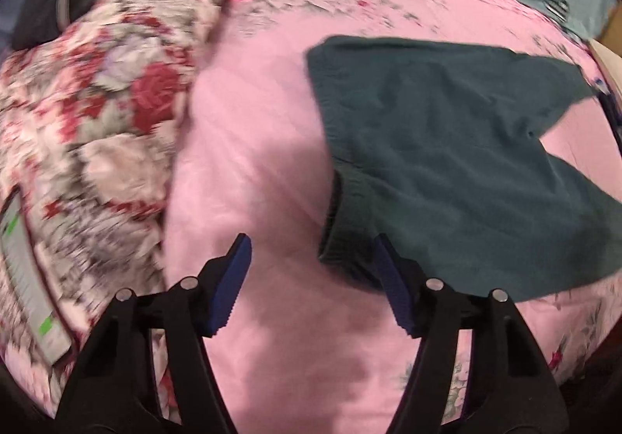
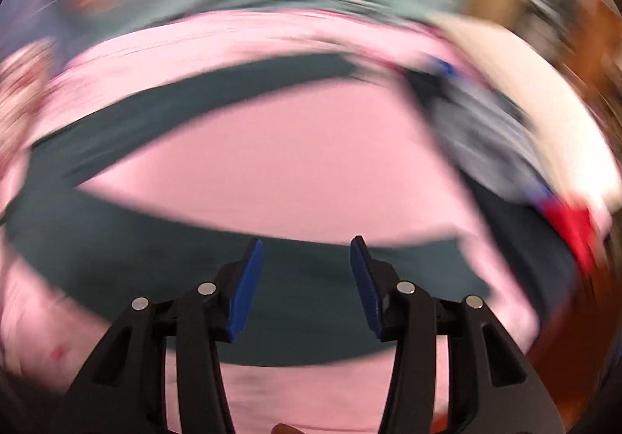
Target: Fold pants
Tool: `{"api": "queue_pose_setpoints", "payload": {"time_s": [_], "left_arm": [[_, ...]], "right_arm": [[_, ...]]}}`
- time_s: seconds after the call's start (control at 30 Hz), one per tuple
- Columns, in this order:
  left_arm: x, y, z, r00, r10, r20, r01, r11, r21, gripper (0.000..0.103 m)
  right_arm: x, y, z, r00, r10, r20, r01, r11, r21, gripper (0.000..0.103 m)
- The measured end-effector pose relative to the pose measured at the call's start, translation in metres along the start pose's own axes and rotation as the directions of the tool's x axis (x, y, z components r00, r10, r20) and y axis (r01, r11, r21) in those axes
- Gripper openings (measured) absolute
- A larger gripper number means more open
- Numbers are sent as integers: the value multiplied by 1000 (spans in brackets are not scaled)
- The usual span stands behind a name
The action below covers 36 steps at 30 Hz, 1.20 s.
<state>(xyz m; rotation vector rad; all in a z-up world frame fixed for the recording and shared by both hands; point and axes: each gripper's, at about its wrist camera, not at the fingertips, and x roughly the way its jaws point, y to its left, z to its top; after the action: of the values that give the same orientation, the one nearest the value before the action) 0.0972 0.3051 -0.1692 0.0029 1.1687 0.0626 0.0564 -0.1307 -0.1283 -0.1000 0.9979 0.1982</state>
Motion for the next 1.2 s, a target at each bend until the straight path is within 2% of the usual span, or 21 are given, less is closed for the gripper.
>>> {"api": "queue_pose_setpoints", "payload": {"time_s": [0.07, 0.13, 0.23, 0.3, 0.37, 0.4, 0.43, 0.47, 0.5, 0.57, 0.7, 0.77, 0.83, 0.97, 1.1, 1.2], "left_arm": [[12, -4, 0, 998, -64, -26, 65, 997, 43, 61], [23, -6, -1, 989, -124, -78, 130, 988, 77, 24], [25, -4, -8, 986, -128, -109, 140, 984, 110, 19], [19, 7, -14, 982, -155, -111, 164, 984, 76, 19], [18, 22, -25, 977, -170, -132, 174, 984, 23, 19], [18, 26, -29, 974, -173, -147, 176, 984, 8, 28], [16, 28, -31, 974, -167, -152, 170, 986, 4, 53], [12, 29, -30, 980, -134, -149, 137, 991, 7, 64], [5, 30, -25, 989, -79, -122, 82, 996, 21, 71], [-11, 30, -4, 997, -47, -57, 50, 998, 42, 71], [-32, 25, 52, 993, -92, 73, 87, 994, 59, 71], [-28, 19, 82, 988, -110, 111, 100, 991, 91, 71], [-17, 14, 107, 985, -123, 122, 109, 987, 116, 71], [25, 9, 153, 987, -149, 63, 138, 978, 153, 71], [59, 8, 171, 981, -191, -24, 192, 958, 213, 71], [75, 5, 173, 973, -216, -82, 230, 937, 262, 69]], "right_arm": [[11, 53, 10, 995, 102, -21, -104, 986, -127, 48], [19, 92, 15, 989, 141, -44, -148, 968, -203, 48], [27, 134, 22, 979, 188, -78, -202, 940, -274, 48], [21, 146, 16, 977, 191, -97, -211, 936, -284, 48], [26, 141, 21, 978, 171, -119, -199, 940, -278, 48], [25, 142, 19, 979, 161, -127, -191, 943, -274, 48], [28, 134, 23, 979, 151, -137, -183, 945, -269, 48], [30, 126, 27, 980, 140, -144, -175, 948, -265, 48], [32, 120, 30, 981, 132, -144, -166, 951, -261, 48], [37, 104, 50, 983, 120, -139, -153, 953, -262, 48], [53, 79, 100, 987, 125, -102, -151, 943, -298, 54], [68, 68, 134, 983, 158, -93, -180, 930, -320, 61], [85, 64, 159, 977, 181, -115, -210, 916, -342, 82], [125, 67, 206, 964, 220, -149, -263, 872, -412, 85], [169, 88, 232, 947, 248, -205, -319, 809, -495, 85], [200, 103, 244, 927, 274, -255, -371, 767, -523, 85]]}}
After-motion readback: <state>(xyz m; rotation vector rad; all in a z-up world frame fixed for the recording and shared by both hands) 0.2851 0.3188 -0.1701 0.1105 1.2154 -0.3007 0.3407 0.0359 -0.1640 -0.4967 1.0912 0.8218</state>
